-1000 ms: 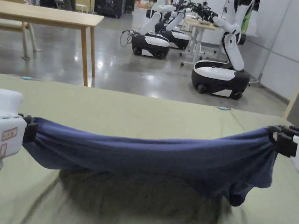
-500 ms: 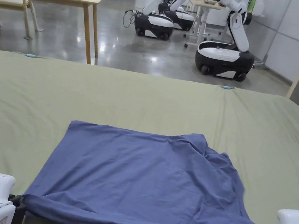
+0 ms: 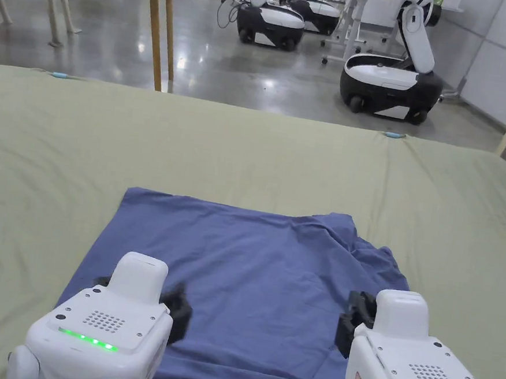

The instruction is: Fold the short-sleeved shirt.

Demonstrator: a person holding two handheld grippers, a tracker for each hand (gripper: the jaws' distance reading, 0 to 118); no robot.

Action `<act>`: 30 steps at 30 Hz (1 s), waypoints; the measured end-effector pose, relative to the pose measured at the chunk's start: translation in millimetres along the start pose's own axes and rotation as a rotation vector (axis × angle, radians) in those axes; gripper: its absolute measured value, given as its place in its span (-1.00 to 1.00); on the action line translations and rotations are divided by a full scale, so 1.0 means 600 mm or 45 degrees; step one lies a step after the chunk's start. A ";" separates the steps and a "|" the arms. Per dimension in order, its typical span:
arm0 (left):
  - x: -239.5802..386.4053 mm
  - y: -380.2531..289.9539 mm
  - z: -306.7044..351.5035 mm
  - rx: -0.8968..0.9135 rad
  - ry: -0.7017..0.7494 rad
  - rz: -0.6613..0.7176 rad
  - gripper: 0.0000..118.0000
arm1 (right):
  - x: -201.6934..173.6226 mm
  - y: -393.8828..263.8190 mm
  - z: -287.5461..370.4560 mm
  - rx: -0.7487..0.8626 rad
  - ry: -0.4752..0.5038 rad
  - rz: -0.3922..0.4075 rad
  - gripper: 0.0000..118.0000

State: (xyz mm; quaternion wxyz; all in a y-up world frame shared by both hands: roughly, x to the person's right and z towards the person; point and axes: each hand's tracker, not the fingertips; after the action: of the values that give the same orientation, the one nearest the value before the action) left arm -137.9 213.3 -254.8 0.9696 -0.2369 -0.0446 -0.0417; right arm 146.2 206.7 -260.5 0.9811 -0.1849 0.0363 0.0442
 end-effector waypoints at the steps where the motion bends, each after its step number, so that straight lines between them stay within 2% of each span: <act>1: -0.007 -0.004 -0.003 -0.052 0.027 -0.007 -1.00 | -0.004 -0.002 0.005 0.022 0.003 0.017 -0.91; 3: -0.041 -0.014 0.008 -0.064 0.019 -0.026 -1.00 | 0.000 0.000 0.015 0.004 0.086 -0.006 -0.91; 6: -0.113 -0.044 0.040 -0.094 0.085 0.041 -1.00 | 0.003 -0.007 0.027 -0.013 0.089 0.001 -0.91; 8: -0.170 -0.078 0.062 -0.184 0.137 0.121 -1.00 | 0.010 -0.014 0.036 -0.061 0.096 0.032 -0.91; 12: -0.255 -0.138 0.093 -0.320 0.195 0.173 -1.00 | 0.023 -0.029 0.049 -0.129 0.103 0.069 -0.91; 13: -0.270 -0.150 0.095 -0.354 0.217 0.188 -0.77 | 0.026 -0.032 0.049 -0.148 0.097 0.082 -0.91; 14: -0.280 -0.160 0.095 -0.353 0.227 0.179 0.05 | 0.029 -0.034 0.048 -0.179 0.094 0.100 -0.91; 15: -0.287 -0.167 0.089 -0.362 0.220 0.165 0.76 | 0.030 -0.036 0.048 -0.200 0.090 0.118 -0.90; 16: -0.289 -0.173 0.084 -0.364 0.183 0.158 1.00 | 0.032 -0.037 0.047 -0.206 0.081 0.133 -0.90; 17: -0.287 -0.170 0.084 -0.218 0.093 0.119 0.97 | 0.034 -0.038 0.047 -0.207 0.068 0.149 -0.91; 18: -0.286 -0.173 0.072 -0.293 0.091 0.162 0.98 | 0.036 -0.038 0.044 -0.216 0.056 0.167 -0.90; 21: -0.270 -0.177 0.021 -0.347 0.068 0.115 0.97 | 0.047 -0.039 0.034 -0.243 0.014 0.173 -0.90; 23: -0.259 -0.178 -0.010 -0.371 0.031 0.076 0.87 | 0.059 -0.038 0.031 -0.273 -0.007 0.157 -0.90; 24: -0.253 -0.175 -0.024 -0.379 0.009 0.078 0.60 | 0.066 -0.038 0.031 -0.281 -0.019 0.147 -0.90; 25: -0.248 -0.173 -0.038 -0.429 -0.064 0.094 -0.09 | 0.074 -0.038 0.032 -0.294 -0.027 0.130 -0.90; 26: -0.243 -0.172 -0.047 -0.476 -0.082 0.094 -0.97 | 0.081 -0.038 0.033 -0.304 -0.032 0.114 -0.90; 28: -0.222 -0.165 -0.052 -0.436 -0.011 -0.034 -0.98 | 0.099 -0.040 0.038 -0.321 -0.046 0.094 -0.90; 30: -0.215 -0.158 -0.048 -0.478 -0.044 -0.006 -0.98 | 0.116 -0.043 0.047 -0.335 -0.074 0.090 -0.90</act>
State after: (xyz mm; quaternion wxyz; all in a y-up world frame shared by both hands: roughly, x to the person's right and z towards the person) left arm -273.9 123.8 -250.7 0.9074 -0.4142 -0.0532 -0.0473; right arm 219.3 198.4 -231.2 0.9469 -0.3091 0.0082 0.0883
